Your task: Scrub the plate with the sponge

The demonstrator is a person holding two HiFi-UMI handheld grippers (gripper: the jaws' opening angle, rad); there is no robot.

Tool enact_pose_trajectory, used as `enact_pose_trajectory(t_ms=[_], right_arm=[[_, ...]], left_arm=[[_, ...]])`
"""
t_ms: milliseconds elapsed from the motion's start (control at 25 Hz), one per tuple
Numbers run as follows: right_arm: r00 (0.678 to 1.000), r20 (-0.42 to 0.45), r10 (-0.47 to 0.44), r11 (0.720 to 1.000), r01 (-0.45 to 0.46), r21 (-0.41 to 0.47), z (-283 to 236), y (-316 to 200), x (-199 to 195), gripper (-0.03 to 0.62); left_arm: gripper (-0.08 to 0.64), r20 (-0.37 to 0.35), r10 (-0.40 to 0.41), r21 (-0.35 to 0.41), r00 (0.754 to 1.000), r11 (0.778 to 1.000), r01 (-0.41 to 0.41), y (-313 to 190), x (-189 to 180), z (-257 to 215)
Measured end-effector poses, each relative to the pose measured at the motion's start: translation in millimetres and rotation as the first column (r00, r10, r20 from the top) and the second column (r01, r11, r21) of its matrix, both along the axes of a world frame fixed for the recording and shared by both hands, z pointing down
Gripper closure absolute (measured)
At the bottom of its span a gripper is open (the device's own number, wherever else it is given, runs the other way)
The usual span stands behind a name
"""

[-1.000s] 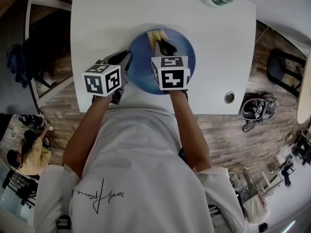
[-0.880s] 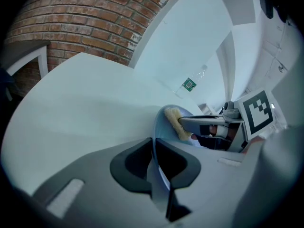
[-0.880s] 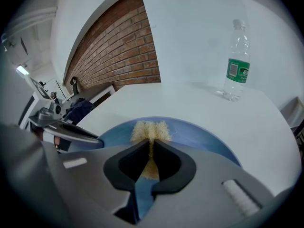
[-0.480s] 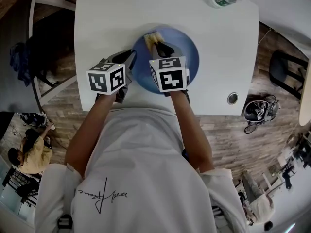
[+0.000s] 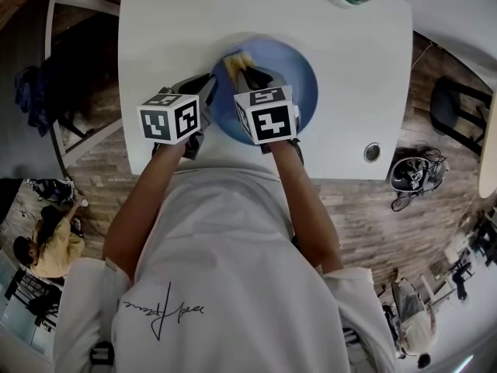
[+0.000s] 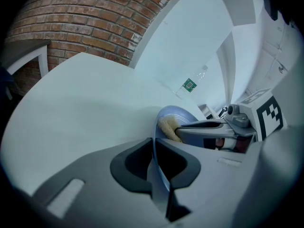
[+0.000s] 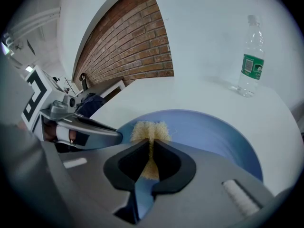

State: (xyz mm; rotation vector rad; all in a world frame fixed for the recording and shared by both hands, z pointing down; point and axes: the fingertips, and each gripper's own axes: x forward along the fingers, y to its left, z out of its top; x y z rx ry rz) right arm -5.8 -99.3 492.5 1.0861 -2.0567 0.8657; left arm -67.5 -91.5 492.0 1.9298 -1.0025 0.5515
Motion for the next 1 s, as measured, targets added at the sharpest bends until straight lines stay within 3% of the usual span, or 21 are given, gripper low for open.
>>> enact_pose_trajectory(t_ms=[560, 1000], right_arm=[[0.997, 0.014, -0.082, 0.994, 0.083, -0.068, 2, 22, -13, 0.557], [0.975, 0.085, -0.204, 0.962, 0.216, -0.166, 3, 46, -24, 0.558]], left_arm=[[0.526, 0.0, -0.019, -0.003, 1.0, 1.0, 0.019, -1, -2, 0], [0.525, -0.027, -0.04, -0.018, 0.999, 0.999, 0.039, -1, -2, 0]])
